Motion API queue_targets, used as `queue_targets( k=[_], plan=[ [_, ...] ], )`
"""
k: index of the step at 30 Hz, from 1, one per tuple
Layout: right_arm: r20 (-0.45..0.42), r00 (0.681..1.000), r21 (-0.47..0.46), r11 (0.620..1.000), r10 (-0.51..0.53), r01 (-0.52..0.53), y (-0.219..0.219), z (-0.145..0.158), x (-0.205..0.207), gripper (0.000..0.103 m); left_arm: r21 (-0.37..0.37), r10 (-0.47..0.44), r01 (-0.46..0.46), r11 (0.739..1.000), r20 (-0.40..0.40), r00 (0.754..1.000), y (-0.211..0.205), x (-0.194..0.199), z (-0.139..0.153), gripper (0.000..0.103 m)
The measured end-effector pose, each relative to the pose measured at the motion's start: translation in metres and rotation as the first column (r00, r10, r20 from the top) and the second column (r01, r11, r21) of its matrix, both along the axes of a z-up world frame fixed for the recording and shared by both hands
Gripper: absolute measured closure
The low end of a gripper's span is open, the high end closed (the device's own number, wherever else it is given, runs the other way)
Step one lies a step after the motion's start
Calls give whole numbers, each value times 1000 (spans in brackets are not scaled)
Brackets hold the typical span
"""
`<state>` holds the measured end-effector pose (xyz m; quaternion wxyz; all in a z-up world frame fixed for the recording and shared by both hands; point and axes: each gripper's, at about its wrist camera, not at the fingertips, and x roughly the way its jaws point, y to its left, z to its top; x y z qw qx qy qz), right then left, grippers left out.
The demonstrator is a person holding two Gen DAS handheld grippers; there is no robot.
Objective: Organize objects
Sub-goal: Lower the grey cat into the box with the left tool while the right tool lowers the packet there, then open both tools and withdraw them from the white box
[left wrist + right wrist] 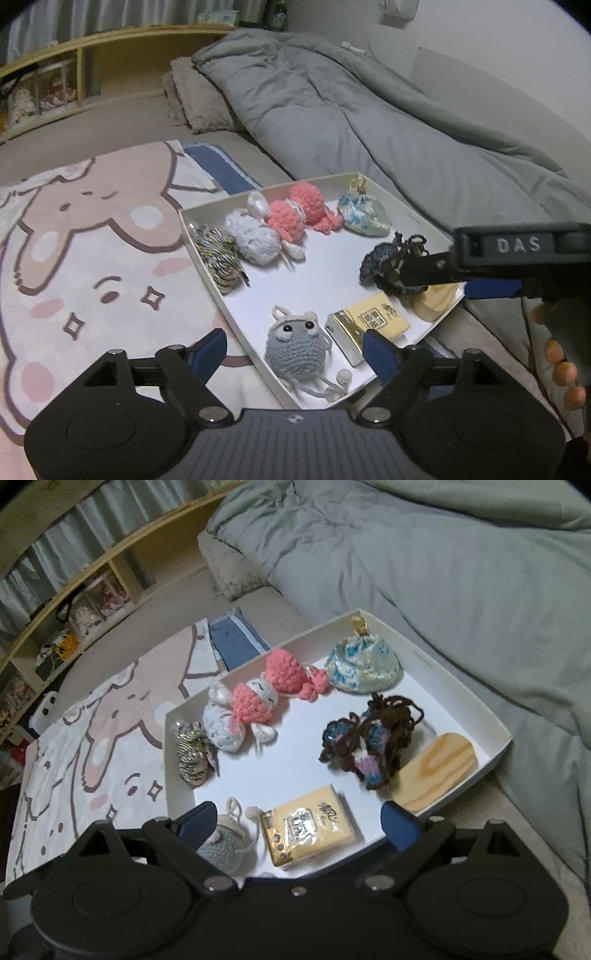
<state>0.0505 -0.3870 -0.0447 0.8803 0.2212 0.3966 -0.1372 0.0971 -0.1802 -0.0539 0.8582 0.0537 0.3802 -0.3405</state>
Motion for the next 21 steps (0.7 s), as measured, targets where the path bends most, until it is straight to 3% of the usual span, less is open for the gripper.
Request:
queue_targets(
  k=[5, 9, 21],
  plan=[
    [25, 999, -34, 999, 28, -27, 4, 14, -15, 5, 10, 34, -35, 999, 33, 999, 11, -7, 17, 6],
    [48, 997, -54, 997, 62, -60, 6, 22, -29, 3, 3, 64, -64, 998, 42, 997, 22, -12, 30, 1],
    [102, 988, -125, 986, 120, -107, 19, 40, -72, 0, -7, 122, -122, 993, 64, 990, 51, -37, 52, 0]
  ],
)
